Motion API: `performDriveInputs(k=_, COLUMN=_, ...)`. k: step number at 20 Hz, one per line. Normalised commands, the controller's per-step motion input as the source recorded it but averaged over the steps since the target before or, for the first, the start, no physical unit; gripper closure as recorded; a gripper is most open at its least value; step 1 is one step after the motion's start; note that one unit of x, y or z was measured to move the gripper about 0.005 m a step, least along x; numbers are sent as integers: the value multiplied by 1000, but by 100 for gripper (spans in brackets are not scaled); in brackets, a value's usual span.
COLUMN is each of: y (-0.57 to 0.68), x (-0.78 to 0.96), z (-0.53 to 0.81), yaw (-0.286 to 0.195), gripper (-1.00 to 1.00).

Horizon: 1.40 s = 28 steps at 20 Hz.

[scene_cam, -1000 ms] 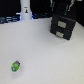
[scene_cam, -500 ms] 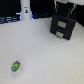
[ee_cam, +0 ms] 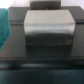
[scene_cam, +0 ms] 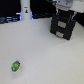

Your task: Open the kcup holder, insert the kcup into the holder, and close the kcup holder

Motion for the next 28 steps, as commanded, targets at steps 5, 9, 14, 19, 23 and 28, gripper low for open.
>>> performDriveInputs(k=5, y=63, x=-320, z=-399, yaw=-17, gripper=-100)
performDriveInputs(k=9, y=21, x=-334, z=-420, yaw=-11, gripper=-100)
performDriveInputs(k=14, y=16, x=-248, z=-163, yaw=-25, gripper=100)
performDriveInputs(k=19, y=-9, x=-2, z=-17, yaw=-6, gripper=100)
performDriveInputs(k=23, y=-12, x=16, z=-15, yaw=-6, gripper=100)
performDriveInputs(k=28, y=-37, x=82, z=-16, yaw=-9, gripper=100)
